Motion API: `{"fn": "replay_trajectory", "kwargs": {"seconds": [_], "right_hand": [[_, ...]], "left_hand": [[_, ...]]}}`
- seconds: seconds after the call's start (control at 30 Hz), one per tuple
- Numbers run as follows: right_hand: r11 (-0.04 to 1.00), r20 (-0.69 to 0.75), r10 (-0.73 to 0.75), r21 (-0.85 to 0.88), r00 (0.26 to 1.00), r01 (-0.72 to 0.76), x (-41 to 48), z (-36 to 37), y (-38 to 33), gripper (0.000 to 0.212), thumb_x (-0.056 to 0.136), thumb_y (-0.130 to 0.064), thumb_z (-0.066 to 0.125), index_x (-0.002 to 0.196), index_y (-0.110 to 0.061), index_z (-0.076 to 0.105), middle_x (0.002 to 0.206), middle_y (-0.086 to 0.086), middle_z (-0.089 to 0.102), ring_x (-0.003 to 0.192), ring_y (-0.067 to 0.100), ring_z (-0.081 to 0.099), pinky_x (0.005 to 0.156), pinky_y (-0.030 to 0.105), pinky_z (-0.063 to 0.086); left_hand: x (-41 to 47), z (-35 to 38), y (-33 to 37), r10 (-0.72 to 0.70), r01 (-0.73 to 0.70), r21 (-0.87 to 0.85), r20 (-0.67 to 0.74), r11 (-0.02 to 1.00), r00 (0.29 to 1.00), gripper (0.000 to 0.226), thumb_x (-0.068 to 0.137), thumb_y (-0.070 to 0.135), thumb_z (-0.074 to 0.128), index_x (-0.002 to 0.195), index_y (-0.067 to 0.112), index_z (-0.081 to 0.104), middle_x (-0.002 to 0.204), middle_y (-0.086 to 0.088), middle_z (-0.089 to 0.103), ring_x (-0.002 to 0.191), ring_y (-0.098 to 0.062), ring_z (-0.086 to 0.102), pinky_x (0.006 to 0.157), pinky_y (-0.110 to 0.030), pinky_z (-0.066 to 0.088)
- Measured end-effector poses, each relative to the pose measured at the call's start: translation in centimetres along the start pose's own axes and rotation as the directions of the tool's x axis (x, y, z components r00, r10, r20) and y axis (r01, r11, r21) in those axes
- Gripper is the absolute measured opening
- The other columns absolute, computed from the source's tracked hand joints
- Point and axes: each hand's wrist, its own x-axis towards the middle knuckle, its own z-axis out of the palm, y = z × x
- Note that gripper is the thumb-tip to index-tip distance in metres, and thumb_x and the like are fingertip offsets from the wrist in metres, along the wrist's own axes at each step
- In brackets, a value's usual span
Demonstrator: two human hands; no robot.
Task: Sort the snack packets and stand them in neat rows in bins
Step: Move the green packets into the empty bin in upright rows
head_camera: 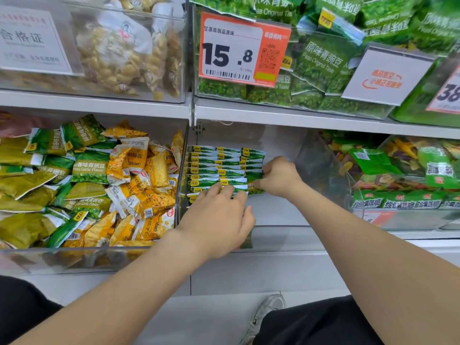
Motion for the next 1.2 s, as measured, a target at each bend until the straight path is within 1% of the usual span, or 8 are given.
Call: {"fn": "replay_trajectory", "kwargs": {"seconds": [0.1,0.27,0.43,0.57,0.77,0.87,1.1,1.2], "right_hand": [[0.997,-0.017,-0.027,-0.075,0.999,0.026,-1.8,-1.4,-0.4,0.053,0.081,-0.036,0.089,0.113,-0.006,0.058,0.102,0.010,0.058,0.092,0.026,0.056,0.072,0.034,0.050],[0.966,-0.122,-0.254,0.024,0.959,0.259,-5.9,-3.4,-4.8,0.016,0.089,-0.008,0.058,0.092,-0.018,0.071,0.087,0.003,0.072,0.090,0.025,0.069,0.085,0.031,0.056],[0.846,-0.101,-0.462,0.247,0.881,0.472,-12.5,-5.4,-11.2,0.026,0.088,-0.008,0.058,0.083,-0.026,0.076,0.069,-0.004,0.073,0.060,0.003,0.060,0.062,0.010,0.044],[0.781,-0.052,-0.600,0.182,0.799,0.598,-14.7,-3.5,-15.4,0.025,0.088,-0.010,0.056,0.083,-0.024,0.076,0.065,-0.013,0.066,0.059,0.002,0.059,0.065,0.012,0.044],[0.685,0.008,-0.727,0.084,0.686,0.724,-14.3,1.3,-20.4,0.034,0.097,-0.015,0.050,0.122,-0.019,0.073,0.104,0.000,0.075,0.095,0.016,0.069,0.087,0.034,0.057],[0.634,0.021,-0.773,0.008,0.634,0.773,-13.7,3.4,-23.0,0.040,0.097,-0.011,0.051,0.134,-0.013,0.065,0.126,0.009,0.068,0.120,0.026,0.062,0.102,0.043,0.052],[0.570,-0.017,-0.821,-0.093,0.571,0.816,-11.8,7.2,-27.6,0.046,0.097,-0.002,0.054,0.143,-0.003,0.054,0.136,0.016,0.056,0.128,0.034,0.053,0.107,0.039,0.044],[0.585,-0.035,-0.810,-0.120,0.586,0.802,-10.9,8.4,-28.9,0.054,0.096,0.000,0.057,0.149,-0.003,0.047,0.145,0.017,0.052,0.133,0.036,0.052,0.109,0.041,0.047]], "left_hand": [[-0.5,-0.8,0.2,0.006,-0.004,0.059,-0.041,0.998,0.999,0.068,0.096,0.050,0.007,0.118,0.017,0.062,0.114,-0.007,0.065,0.110,-0.029,0.057,0.094,-0.044,0.050],[-2.3,-3.4,-1.0,0.081,-0.057,0.085,-0.315,0.995,0.946,0.023,0.097,0.034,0.047,0.089,0.019,0.063,0.088,-0.001,0.060,0.089,-0.026,0.052,0.074,-0.040,0.043],[-5.4,-6.4,-4.9,-0.176,0.144,-0.105,-0.460,0.984,0.870,0.014,0.095,0.030,0.050,0.088,0.020,0.057,0.084,0.004,0.051,0.084,-0.022,0.046,0.073,-0.041,0.045],[-7.8,-8.1,-9.2,-0.442,0.383,-0.227,-0.350,0.895,0.826,0.010,0.093,0.030,0.052,0.093,0.023,0.059,0.091,0.001,0.058,0.092,-0.027,0.053,0.079,-0.043,0.046],[-9.7,-9.7,-14.4,-0.650,0.651,-0.019,-0.083,0.759,0.756,0.047,0.097,0.039,0.051,0.136,0.012,0.050,0.136,-0.015,0.049,0.129,-0.041,0.045,0.101,-0.052,0.044],[-9.5,-10.4,-17.1,-0.679,0.681,0.002,-0.079,0.732,0.730,0.047,0.096,0.035,0.053,0.134,0.008,0.047,0.142,-0.018,0.044,0.136,-0.042,0.038,0.105,-0.055,0.040],[-8.9,-9.5,-24.4,-0.680,0.679,0.035,0.038,0.733,0.732,0.082,0.095,0.048,0.058,0.164,0.024,0.020,0.171,-0.016,0.018,0.150,-0.048,0.025,0.119,-0.058,0.028],[-9.3,-9.0,-25.7,-0.628,0.623,0.109,0.015,0.775,0.778,0.075,0.095,0.045,0.060,0.161,0.031,0.028,0.162,-0.014,0.037,0.142,-0.046,0.037,0.114,-0.055,0.032]]}}
